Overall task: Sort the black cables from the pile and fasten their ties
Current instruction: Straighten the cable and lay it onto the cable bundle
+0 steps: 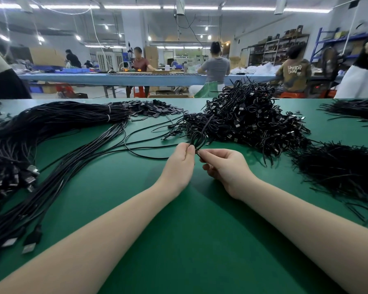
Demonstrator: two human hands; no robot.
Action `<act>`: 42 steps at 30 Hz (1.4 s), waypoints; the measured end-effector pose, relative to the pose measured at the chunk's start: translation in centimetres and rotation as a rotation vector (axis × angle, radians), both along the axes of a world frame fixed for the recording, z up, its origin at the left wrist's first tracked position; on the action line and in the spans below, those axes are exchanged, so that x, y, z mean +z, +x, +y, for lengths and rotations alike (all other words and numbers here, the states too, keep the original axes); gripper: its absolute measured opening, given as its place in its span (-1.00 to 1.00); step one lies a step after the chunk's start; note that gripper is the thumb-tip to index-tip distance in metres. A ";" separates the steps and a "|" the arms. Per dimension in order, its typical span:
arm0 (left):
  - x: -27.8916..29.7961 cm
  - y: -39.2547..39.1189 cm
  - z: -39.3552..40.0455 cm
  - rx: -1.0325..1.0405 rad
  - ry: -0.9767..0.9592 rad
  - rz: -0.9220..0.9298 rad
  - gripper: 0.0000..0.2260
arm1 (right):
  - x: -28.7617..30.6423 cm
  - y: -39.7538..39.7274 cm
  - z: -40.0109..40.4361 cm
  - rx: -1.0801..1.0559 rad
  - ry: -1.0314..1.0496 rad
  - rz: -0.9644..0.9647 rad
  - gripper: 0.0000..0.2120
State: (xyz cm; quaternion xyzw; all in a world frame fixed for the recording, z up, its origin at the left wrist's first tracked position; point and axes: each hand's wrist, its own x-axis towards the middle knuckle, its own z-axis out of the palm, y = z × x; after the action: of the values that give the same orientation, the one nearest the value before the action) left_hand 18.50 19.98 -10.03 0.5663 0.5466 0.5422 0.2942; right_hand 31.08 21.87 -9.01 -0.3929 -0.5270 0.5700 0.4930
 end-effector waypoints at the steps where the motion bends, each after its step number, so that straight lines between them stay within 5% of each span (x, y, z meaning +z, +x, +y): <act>1: 0.0 0.0 0.1 0.012 -0.010 -0.006 -0.84 | 0.0 -0.1 0.0 -0.003 0.005 -0.009 -0.96; 9: 0.4 -0.2 0.0 -0.025 -0.040 -0.052 -0.77 | -0.2 -0.1 0.0 0.007 0.025 0.020 -0.83; 42: 0.9 -0.3 -0.7 -0.059 -0.115 -0.267 -0.83 | -0.1 -0.3 -0.6 0.051 0.090 -0.077 -0.89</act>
State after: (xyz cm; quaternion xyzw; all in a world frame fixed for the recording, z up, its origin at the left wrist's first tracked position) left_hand 18.18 19.27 -9.16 0.4873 0.5157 0.5716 0.4121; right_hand 30.82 21.23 -9.13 -0.3783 -0.5805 0.5428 0.4747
